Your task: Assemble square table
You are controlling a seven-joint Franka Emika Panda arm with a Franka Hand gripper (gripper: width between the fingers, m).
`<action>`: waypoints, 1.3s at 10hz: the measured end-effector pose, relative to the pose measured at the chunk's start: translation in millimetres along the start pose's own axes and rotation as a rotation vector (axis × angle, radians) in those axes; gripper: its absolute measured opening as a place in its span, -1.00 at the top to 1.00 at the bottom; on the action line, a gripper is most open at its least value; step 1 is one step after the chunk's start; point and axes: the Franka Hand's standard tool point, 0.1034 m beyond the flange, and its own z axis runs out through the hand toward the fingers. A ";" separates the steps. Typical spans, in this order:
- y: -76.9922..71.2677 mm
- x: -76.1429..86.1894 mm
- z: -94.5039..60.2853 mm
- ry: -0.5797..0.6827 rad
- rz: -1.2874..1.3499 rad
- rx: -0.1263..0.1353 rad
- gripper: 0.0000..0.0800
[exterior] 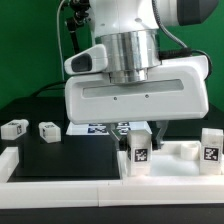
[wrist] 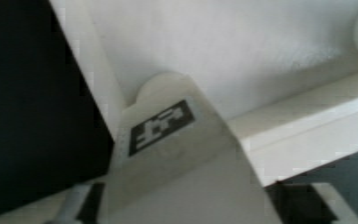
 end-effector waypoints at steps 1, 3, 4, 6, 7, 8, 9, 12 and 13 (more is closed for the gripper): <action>2.2 0.6 0.2 0.000 0.064 -0.001 0.26; 3.9 1.0 0.5 0.001 0.198 -0.003 0.26; 4.6 1.1 0.6 0.001 0.282 -0.004 0.26; 6.0 -0.6 -0.1 -0.014 0.575 -0.022 0.26; 7.0 -0.2 -0.4 -0.031 0.713 -0.028 0.26; 8.4 -1.1 -0.4 -0.051 0.886 -0.014 0.26; 9.7 -1.3 -0.7 -0.071 1.086 -0.001 0.26; 12.9 -3.3 0.8 -0.091 1.394 0.013 0.26; 13.3 -3.7 1.0 -0.093 1.440 0.009 0.26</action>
Offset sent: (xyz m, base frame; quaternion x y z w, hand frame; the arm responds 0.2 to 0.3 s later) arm 0.0000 0.0000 0.0000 0.0000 0.0000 0.1938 0.9810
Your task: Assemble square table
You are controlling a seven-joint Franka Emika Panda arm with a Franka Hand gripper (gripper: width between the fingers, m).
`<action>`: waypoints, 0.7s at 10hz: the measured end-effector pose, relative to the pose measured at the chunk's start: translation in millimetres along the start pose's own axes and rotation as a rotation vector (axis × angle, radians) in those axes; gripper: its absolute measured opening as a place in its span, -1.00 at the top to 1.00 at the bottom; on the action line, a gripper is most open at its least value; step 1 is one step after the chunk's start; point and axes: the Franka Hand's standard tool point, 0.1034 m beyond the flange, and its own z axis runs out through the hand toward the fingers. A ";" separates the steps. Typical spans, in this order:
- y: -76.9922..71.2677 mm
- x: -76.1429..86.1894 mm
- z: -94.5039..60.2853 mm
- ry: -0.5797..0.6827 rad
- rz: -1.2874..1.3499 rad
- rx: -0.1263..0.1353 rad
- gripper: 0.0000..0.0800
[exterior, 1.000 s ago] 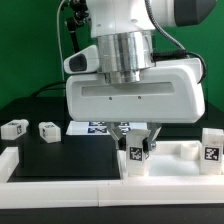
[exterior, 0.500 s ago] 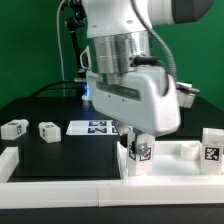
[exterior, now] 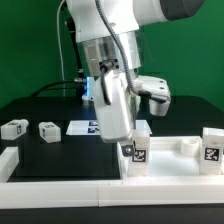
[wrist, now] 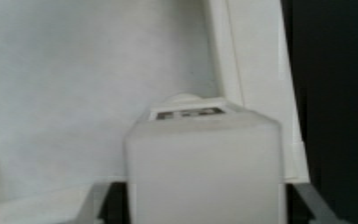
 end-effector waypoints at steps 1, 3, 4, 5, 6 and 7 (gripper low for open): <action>0.7 -0.8 0.0 0.004 0.046 -0.002 0.26; 0.7 -0.9 -0.3 0.010 0.117 0.000 0.26; 1.2 -1.0 0.7 0.010 0.117 -0.001 -0.03; 1.0 -1.0 0.6 0.010 0.113 0.000 -0.37; 1.0 -1.1 0.7 0.010 0.113 0.000 -0.37; 1.0 -1.1 0.7 0.011 0.112 0.000 -0.57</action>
Offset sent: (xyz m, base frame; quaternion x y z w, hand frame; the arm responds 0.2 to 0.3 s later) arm 0.0000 0.0000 0.0000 0.0000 0.0000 0.0650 0.9979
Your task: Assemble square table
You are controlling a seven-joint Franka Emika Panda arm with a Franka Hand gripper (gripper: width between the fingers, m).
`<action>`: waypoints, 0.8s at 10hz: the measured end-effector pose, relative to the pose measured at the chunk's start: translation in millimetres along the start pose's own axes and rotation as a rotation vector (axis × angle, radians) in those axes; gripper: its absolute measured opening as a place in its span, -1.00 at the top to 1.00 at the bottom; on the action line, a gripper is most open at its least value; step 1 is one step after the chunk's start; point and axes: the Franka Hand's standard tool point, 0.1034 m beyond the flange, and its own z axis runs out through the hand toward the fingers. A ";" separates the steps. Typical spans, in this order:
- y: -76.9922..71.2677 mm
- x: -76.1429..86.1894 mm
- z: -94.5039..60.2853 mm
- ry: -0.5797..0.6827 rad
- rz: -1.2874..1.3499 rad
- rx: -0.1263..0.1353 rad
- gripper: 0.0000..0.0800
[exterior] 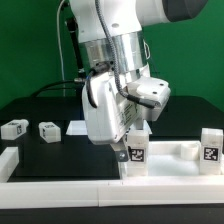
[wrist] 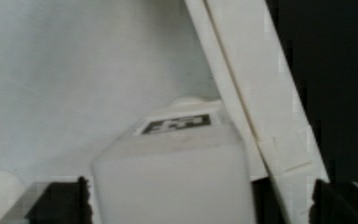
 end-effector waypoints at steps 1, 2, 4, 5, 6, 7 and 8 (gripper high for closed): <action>0.2 -0.6 0.0 0.000 -0.001 0.000 -0.61; 1.5 -6.5 -2.5 -0.003 -0.010 0.003 -0.61; 5.7 -18.8 -24.3 -0.023 -0.022 0.022 -0.62; 9.8 -23.7 -35.7 -0.035 -0.024 0.023 -0.62; 11.2 -26.3 -38.0 -0.040 -0.027 0.013 -0.62; 11.5 -25.4 -36.1 -0.038 -0.028 0.012 -0.62; 11.7 -25.3 -35.6 -0.037 -0.028 0.011 -0.62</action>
Offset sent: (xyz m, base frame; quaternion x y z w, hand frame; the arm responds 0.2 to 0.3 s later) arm -0.0211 0.0047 0.0465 0.0288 -0.0090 0.0086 0.9995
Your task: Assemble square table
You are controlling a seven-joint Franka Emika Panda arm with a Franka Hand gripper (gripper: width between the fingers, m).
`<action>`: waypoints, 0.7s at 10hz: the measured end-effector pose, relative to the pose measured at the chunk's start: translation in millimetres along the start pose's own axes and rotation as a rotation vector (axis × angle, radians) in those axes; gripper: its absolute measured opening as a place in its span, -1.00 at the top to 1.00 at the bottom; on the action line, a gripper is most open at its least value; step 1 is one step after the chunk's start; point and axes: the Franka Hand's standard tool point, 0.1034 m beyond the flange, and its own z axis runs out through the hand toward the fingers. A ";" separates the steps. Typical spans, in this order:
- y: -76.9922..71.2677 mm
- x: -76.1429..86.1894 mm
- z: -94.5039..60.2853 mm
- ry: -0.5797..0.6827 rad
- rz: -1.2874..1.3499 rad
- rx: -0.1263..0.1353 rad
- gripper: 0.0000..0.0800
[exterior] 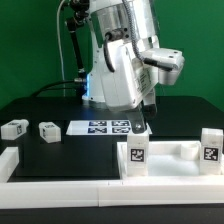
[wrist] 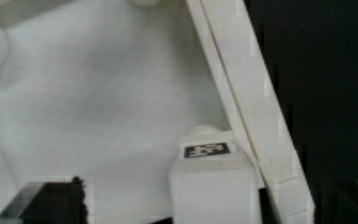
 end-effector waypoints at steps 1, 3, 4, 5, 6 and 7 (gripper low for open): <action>0.1 0.0 0.1 0.000 0.000 0.000 -0.62; 0.4 0.2 1.0 0.001 0.000 -0.001 -0.62; 1.8 -1.1 0.9 0.002 -0.004 0.008 -0.62; 15.1 -6.4 0.5 0.008 -0.018 0.039 -0.62; 35.0 -14.0 1.3 0.012 -0.021 0.041 -0.62; 51.2 -23.3 3.6 0.016 -0.033 0.033 -0.62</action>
Offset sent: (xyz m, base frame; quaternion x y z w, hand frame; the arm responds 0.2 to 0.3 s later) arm 0.0000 0.0000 0.0000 0.0000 0.0000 0.0000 1.0000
